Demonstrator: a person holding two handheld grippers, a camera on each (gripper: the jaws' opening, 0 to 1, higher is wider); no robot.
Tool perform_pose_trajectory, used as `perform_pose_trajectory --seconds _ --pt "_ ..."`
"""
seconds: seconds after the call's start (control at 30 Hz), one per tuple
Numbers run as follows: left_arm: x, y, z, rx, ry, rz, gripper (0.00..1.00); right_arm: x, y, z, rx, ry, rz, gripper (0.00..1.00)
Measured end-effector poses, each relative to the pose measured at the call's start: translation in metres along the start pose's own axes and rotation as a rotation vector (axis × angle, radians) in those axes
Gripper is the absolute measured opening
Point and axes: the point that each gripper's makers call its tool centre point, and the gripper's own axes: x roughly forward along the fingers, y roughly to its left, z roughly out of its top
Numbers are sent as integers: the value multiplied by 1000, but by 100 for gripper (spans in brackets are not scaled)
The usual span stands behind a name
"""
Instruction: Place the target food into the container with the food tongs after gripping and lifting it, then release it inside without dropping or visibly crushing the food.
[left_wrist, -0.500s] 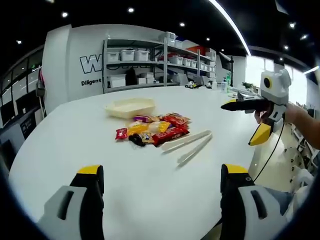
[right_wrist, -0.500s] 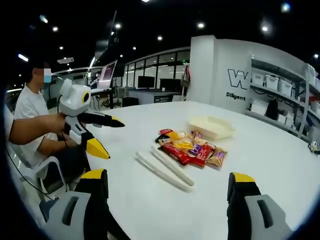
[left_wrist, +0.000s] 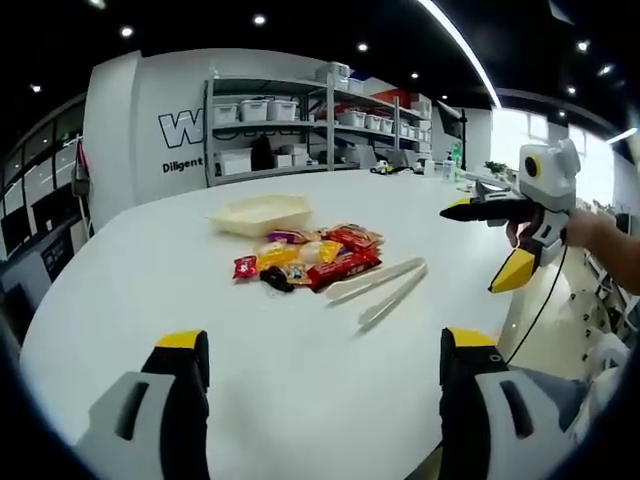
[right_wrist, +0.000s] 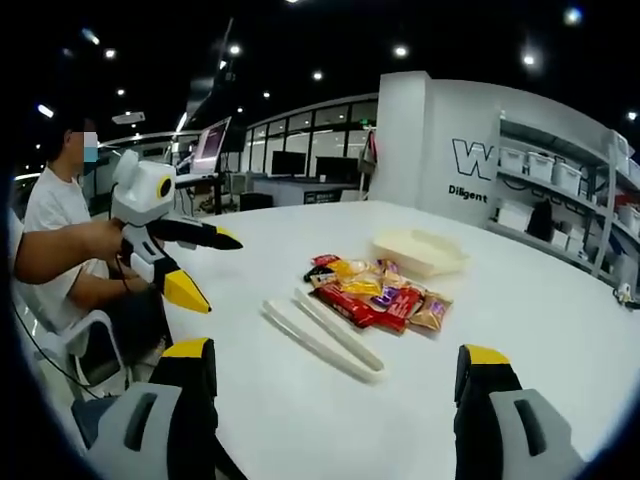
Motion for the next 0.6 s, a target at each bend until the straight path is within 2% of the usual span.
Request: perform_pose_trajectory --seconds 0.2,0.37,0.43,0.6 --pt "2 -4 0 17 4 -10 92 0 5 -3 14 3 15 99" --pt "6 -7 -1 -1 12 -42 84 1 16 -6 -14 10 47 99" --pt "6 -9 3 6 -1 -47 82 1 15 -4 -18 -1 43 99" --pt "7 -11 2 15 9 -57 79 1 11 0 16 -23 39 99"
